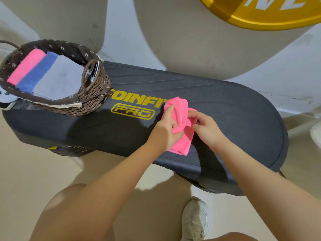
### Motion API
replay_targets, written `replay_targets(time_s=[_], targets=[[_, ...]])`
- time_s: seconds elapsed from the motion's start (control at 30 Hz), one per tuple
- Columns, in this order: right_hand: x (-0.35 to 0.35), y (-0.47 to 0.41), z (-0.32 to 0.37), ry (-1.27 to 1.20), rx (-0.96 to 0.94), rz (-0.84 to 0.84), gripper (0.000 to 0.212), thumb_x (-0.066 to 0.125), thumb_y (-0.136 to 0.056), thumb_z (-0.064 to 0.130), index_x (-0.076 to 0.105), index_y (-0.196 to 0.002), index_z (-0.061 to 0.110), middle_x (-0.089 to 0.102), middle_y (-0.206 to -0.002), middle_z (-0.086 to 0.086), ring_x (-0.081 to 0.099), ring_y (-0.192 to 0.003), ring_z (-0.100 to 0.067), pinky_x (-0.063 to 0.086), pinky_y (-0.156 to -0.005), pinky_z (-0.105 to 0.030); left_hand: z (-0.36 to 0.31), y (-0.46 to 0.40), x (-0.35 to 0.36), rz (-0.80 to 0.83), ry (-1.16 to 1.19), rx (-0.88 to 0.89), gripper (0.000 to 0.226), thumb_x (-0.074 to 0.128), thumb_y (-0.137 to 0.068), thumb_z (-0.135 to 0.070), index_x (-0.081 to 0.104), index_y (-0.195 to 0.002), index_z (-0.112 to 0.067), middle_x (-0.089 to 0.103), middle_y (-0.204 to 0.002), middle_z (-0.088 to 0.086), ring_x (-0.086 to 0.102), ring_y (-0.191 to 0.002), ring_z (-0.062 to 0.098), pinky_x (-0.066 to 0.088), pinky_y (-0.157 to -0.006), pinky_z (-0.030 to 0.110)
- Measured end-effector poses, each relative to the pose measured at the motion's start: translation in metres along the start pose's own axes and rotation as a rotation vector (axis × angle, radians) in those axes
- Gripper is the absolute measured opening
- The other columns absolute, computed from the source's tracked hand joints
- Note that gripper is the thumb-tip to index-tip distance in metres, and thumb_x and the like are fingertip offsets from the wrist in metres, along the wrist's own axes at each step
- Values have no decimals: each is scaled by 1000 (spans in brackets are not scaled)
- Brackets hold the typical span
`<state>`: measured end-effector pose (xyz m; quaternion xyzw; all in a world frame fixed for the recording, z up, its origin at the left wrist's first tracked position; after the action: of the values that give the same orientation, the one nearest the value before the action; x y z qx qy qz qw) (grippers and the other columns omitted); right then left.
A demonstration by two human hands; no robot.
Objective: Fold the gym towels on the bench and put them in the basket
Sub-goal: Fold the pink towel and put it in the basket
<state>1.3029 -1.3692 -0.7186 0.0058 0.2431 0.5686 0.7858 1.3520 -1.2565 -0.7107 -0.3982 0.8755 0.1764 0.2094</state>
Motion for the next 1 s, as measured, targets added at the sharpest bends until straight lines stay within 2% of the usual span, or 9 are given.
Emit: replay_targets(time_s=[0.07, 0.13, 0.27, 0.4, 0.47, 0.63, 0.7, 0.87, 1.0], targets=[[-19, 1, -11, -157, 110, -93, 36, 42, -81, -10, 64, -102, 8, 62, -110, -2, 53, -103, -14, 45, -87, -19, 2, 6, 16, 71, -15, -17, 82, 65, -81, -4, 14, -146, -11, 40, -71, -13, 47, -73, 14, 37, -69, 18], [-27, -2, -18, -138, 180, -159, 16, 50, -90, 9, 65, -90, 2, 62, -90, -1, 53, -90, -15, 46, -82, -30, 2, 10, 25, 103, -61, -18, 79, 64, -82, -6, 17, -146, -11, 41, -75, -6, 46, -79, 16, 38, -75, 19], [-26, -8, -11, 98, 201, -266, 38, 62, -86, 36, 59, -77, -1, 53, -72, -3, 47, -76, -18, 39, -66, -32, -2, 17, 30, 114, -203, -2, 68, 68, -80, -18, 32, -137, -14, 51, -83, 2, 56, -84, 25, 42, -76, 31], [-13, -14, -7, 312, 134, -281, 37, 69, -80, 27, 52, -100, 1, 56, -96, -10, 48, -91, -22, 32, -74, -27, 2, 18, 26, 77, -48, -59, 52, 61, -86, -17, 37, -130, -4, 45, -65, -7, 48, -65, 15, 41, -65, 25], [-16, -15, -11, 348, 131, -305, 30, 66, -82, 18, 51, -102, 1, 59, -104, -16, 52, -100, -29, 29, -72, -25, 6, 15, 11, -53, 8, -84, 42, 58, -88, -9, 40, -125, -1, 45, -69, -5, 50, -70, 19, 47, -73, 33], [-23, -10, -15, 190, 188, -395, 22, 56, -86, 6, 44, -104, 6, 53, -117, -19, 51, -109, -34, 38, -84, -33, 6, 27, 24, -79, -491, -37, 74, 68, -77, -39, 38, -136, -4, 38, -142, 11, 39, -129, 27, 33, -101, 37], [-20, -4, 3, 261, 64, -429, 33, 45, -86, -2, 45, -119, 1, 44, -129, -20, 43, -120, -34, 35, -101, -39, 8, 30, 36, -51, -686, -1, 82, 53, -76, -56, 42, -134, 2, 43, -142, 17, 45, -129, 29, 39, -102, 43], [34, -1, 40, 389, -380, -22, 44, 32, -85, 10, 55, -121, 2, 35, -149, -12, 19, -144, -27, 10, -117, -35, 7, 30, 43, -14, -878, 111, 76, 32, -78, -58, 57, -125, -3, 56, -130, 20, 50, -125, 31, 29, -107, 42], [57, -11, 14, 868, -410, 277, 69, 5, -88, 53, 21, -149, 24, 13, -158, 8, 2, -147, -11, -13, -114, -34, 13, 33, 45, 32, -887, 148, 79, 35, -77, -60, 59, -121, 1, 59, -125, 21, 50, -125, 32, 27, -111, 43]])
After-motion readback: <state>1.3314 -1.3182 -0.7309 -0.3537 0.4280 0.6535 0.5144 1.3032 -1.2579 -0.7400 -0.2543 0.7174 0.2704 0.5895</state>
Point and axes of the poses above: each hand's wrist, its own y-axis away from the middle knuckle, its own x-axis out of the palm, z = x × y, the point moved 9 cm from there along -y, towards the middle knuckle
